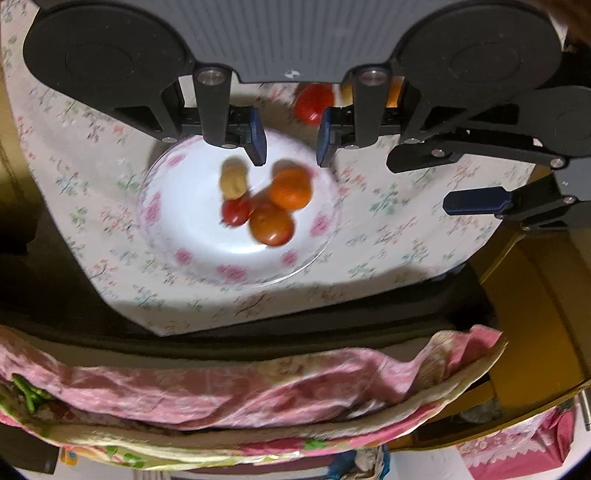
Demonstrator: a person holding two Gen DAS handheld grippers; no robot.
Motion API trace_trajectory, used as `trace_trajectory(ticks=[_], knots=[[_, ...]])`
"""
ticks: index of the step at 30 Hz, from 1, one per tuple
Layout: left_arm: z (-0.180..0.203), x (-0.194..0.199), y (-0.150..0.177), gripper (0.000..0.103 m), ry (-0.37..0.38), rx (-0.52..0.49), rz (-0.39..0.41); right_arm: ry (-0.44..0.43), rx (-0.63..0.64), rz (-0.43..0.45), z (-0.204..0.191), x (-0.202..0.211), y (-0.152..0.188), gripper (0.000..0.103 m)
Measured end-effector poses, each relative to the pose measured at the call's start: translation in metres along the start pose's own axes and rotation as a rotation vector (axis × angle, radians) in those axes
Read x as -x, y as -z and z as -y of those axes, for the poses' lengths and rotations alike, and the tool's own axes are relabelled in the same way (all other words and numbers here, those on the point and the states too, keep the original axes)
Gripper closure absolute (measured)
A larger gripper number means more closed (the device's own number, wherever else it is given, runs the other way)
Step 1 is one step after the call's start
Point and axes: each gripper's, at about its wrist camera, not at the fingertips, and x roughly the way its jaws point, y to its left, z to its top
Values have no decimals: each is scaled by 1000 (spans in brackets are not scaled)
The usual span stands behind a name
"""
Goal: Organize fruits
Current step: 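Grasp another red cherry tomato from the cluster with the right tool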
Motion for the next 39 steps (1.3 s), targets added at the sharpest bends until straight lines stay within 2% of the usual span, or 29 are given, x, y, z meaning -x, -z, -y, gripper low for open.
trace_trajectory(ticks=[12,17,21,33,39], knots=[[-16,25,53,34,32,11,-82,-7,-15,-51,-16,10,32,70],[-20,18,56,34,51,12,-96,5,-4,-76,-13,-4,33,70],[-20,13,53,29,69,2,-88,8,-18,-87,-6,-15,29,70],[-21,1,60,27,90,-9,-112,-39,-36,-90,-11,-39,19,70],[-21,2,61,25,98,-8,-110,-72,-118,-129,-4,-51,15,70]])
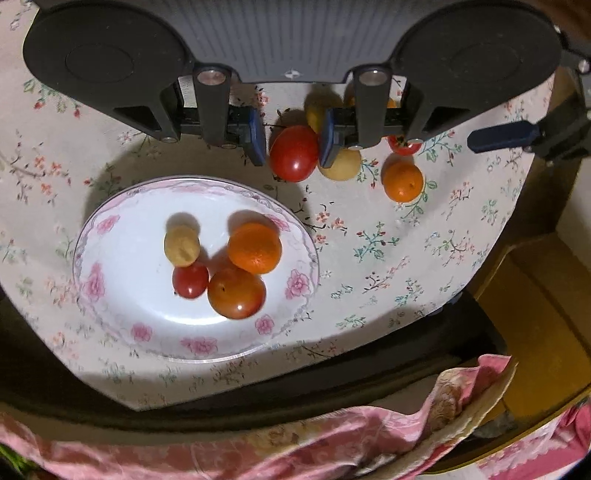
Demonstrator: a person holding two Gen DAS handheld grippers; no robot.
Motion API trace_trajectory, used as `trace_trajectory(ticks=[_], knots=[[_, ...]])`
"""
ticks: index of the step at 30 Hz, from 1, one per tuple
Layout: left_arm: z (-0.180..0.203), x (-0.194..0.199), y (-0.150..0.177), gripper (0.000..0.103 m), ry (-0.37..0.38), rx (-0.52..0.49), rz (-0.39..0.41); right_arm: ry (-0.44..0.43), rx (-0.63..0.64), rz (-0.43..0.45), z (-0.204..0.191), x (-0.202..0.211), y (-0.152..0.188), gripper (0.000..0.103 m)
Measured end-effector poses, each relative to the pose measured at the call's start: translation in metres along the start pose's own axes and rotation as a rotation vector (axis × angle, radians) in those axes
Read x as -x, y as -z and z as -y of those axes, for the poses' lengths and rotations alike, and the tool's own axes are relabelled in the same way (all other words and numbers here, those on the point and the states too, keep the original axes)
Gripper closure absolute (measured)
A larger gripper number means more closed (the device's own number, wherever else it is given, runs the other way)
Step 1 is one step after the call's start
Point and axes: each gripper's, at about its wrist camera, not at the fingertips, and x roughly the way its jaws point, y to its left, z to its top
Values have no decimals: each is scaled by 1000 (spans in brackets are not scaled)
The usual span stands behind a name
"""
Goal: Organize fruits
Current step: 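Grasp another red cherry tomato from the cluster with the right tool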
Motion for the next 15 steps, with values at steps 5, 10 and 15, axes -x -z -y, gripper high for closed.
trace_trajectory(ticks=[5,10,15], knots=[[0,-3,0,25,6,-1,-3,8,-2,-9,1,-2,0,71],[2,-10,-1,27,20,-21,19,21,29,-13,-1,2,1,71],[1,-22,-7,36,30,-19,34,33,12,-28,7,7,3,71]])
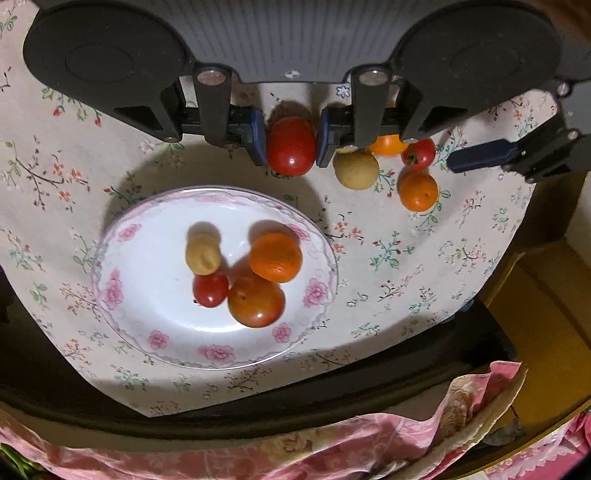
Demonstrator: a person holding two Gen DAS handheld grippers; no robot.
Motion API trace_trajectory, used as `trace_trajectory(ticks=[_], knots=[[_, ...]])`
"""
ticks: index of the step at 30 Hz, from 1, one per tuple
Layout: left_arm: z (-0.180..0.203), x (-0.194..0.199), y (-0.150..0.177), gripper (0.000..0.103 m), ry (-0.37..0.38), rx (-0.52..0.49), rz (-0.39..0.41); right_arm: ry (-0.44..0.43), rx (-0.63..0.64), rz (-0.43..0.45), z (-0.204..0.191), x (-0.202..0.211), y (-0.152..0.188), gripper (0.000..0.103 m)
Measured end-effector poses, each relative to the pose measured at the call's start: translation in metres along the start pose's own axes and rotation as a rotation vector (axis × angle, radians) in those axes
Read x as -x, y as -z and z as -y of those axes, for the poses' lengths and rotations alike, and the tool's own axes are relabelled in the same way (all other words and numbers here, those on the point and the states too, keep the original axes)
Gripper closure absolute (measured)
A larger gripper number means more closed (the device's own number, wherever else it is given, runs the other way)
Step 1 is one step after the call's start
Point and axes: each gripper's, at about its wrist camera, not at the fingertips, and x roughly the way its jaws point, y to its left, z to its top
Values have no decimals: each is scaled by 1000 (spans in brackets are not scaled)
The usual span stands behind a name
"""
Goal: Organize fruits
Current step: 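Grasp another red cherry tomato from the cluster with the right tool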
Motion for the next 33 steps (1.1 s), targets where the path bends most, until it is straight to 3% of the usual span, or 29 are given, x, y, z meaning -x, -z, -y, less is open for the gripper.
trace_trajectory(ticks=[6,22,33], knots=[[-2,-6,-5,50,44,18,-7,-8,-1,-9,5,6,3,71],[21,3,-4,49,142,-71,-5,15,26,-17,9,10,5,71],[22,-10,-14,48,118,-49,10,27,12,-28,17,12,6,71]])
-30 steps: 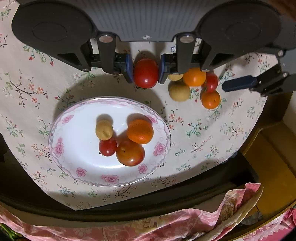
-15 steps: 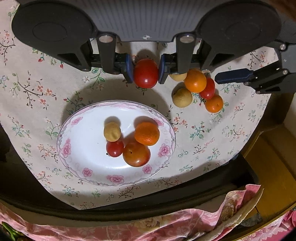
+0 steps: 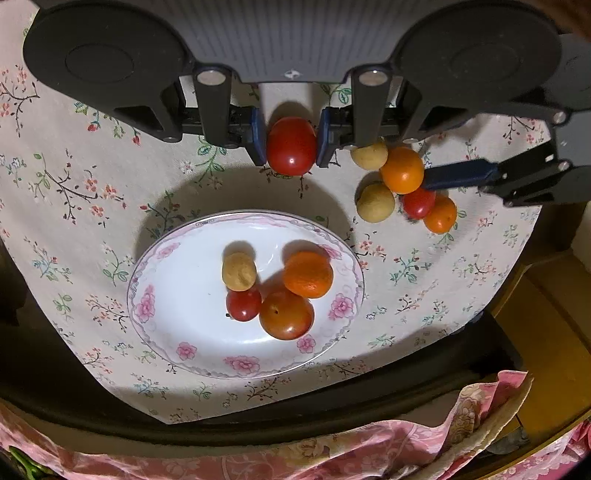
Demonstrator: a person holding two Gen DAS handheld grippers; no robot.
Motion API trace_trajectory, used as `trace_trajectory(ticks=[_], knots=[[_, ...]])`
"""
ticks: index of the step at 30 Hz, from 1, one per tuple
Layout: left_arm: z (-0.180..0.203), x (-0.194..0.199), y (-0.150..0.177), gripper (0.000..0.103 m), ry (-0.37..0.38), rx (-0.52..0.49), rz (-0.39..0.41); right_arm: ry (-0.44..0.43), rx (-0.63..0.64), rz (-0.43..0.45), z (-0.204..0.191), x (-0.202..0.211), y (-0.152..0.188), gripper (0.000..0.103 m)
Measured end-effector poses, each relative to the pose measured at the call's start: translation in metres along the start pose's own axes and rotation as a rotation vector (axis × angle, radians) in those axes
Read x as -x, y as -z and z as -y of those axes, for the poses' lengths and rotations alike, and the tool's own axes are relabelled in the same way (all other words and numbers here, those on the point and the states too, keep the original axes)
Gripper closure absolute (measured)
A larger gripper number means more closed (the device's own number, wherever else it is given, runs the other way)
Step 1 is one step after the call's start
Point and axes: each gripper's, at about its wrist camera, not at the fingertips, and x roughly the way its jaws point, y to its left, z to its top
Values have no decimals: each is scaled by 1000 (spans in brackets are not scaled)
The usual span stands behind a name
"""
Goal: Organize fruits
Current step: 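Grasp another red cherry tomato from the cluster with the right tool, then grasp an orange tangerine with the left tool while the right tool holds the cherry tomato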
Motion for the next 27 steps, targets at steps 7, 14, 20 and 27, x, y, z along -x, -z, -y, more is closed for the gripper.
trace_trajectory(ticks=[7,14,20,27], knots=[[6,-12,0,42,2,-11,-14,-5,-1,-3,4,1,1,71],[4,-6,0,68,21,-4,-16,0,17,-10,4,1,3,71],[1,-3,4,65,-4,-12,-31,1,21,-10,3,1,3,71],[-3,3,4,60,-16,-4,-12,9,33,-8,3,2,3,71]])
